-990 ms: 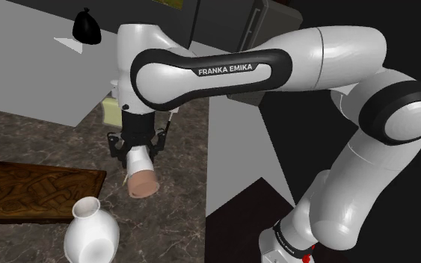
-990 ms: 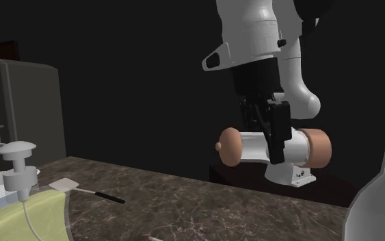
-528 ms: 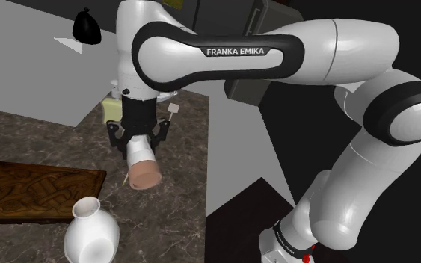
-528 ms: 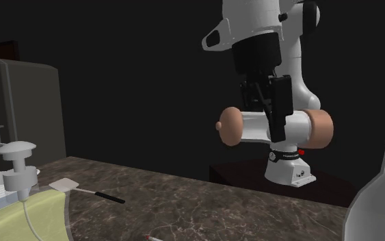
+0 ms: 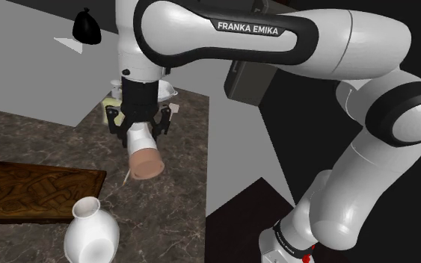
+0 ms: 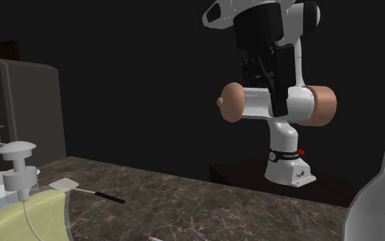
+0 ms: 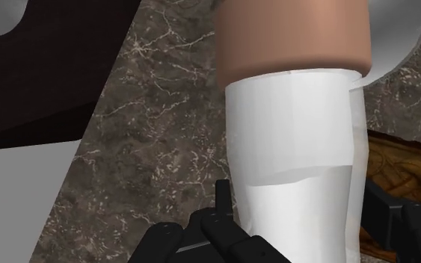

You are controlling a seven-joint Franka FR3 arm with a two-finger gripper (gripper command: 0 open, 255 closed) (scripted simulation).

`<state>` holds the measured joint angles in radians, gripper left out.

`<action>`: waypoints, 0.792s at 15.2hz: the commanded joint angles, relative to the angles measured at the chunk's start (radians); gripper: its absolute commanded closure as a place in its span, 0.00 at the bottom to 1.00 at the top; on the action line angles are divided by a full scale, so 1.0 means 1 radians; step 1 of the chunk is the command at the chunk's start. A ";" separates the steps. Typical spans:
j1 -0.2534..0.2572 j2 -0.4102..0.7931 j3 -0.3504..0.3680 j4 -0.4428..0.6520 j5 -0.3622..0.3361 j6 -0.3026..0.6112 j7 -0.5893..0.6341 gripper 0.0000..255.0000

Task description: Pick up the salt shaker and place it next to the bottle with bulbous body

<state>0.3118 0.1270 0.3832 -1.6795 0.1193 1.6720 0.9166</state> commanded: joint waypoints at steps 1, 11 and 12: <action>0.000 0.000 0.000 0.027 0.000 -0.027 0.004 1.00; 0.004 0.016 0.003 0.181 -0.006 -0.164 0.026 1.00; 0.005 0.019 0.003 0.198 -0.007 -0.178 0.029 1.00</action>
<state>0.3164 0.1410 0.3864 -1.5007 0.1142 1.5086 0.9436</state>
